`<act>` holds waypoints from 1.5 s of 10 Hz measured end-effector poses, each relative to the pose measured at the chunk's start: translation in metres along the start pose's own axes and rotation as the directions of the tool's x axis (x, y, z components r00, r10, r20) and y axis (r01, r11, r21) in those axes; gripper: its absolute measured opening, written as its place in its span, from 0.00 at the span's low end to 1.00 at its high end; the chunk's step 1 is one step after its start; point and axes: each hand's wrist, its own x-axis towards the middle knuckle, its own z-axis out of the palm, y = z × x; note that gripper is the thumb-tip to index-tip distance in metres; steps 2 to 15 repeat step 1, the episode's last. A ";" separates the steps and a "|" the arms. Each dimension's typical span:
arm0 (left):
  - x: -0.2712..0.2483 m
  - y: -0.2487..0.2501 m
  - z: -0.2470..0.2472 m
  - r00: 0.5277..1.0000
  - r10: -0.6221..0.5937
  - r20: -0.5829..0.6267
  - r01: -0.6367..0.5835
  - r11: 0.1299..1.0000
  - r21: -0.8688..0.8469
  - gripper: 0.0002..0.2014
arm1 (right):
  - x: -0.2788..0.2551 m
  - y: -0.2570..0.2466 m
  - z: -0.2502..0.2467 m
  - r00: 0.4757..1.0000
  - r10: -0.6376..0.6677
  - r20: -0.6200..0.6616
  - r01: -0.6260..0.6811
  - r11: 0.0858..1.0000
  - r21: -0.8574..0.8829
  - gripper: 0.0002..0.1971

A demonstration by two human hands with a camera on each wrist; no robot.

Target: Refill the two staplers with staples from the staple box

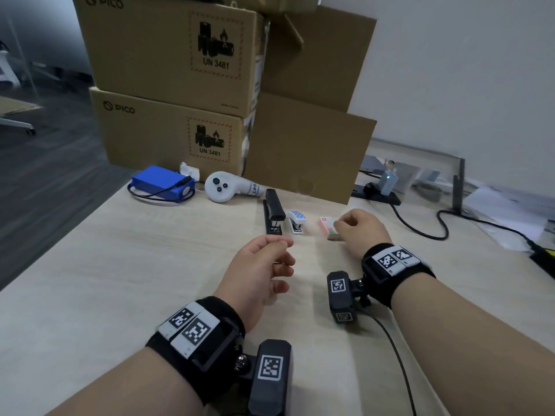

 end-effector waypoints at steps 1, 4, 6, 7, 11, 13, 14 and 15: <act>-0.007 0.000 0.000 1.000 0.021 0.000 -0.021 0.999 0.036 0.08 | -0.023 0.008 -0.016 1.000 -0.012 -0.006 0.012 0.997 0.077 0.05; -0.007 0.000 0.000 1.000 0.021 0.000 -0.021 0.999 0.036 0.08 | -0.023 0.008 -0.016 1.000 -0.012 -0.006 0.012 0.997 0.077 0.05; -0.007 0.000 0.000 1.000 0.021 0.000 -0.021 0.999 0.036 0.08 | -0.023 0.008 -0.016 1.000 -0.012 -0.006 0.012 0.997 0.077 0.05; -0.007 0.000 0.000 1.000 0.021 0.000 -0.021 0.999 0.036 0.08 | -0.023 0.008 -0.016 1.000 -0.012 -0.006 0.012 0.997 0.077 0.05; -0.007 0.000 0.000 1.000 0.021 0.000 -0.021 0.999 0.036 0.08 | -0.023 0.008 -0.016 1.000 -0.012 -0.006 0.012 0.997 0.077 0.05; -0.007 0.000 0.000 1.000 0.021 0.000 -0.021 0.999 0.036 0.08 | -0.023 0.008 -0.016 1.000 -0.012 -0.006 0.012 0.997 0.077 0.05; -0.007 0.000 0.000 1.000 0.021 0.000 -0.021 0.999 0.036 0.08 | -0.023 0.008 -0.016 1.000 -0.012 -0.006 0.012 0.997 0.077 0.05; -0.007 0.000 0.000 1.000 0.021 0.000 -0.021 0.999 0.036 0.08 | -0.023 0.008 -0.016 1.000 -0.012 -0.006 0.012 0.997 0.077 0.05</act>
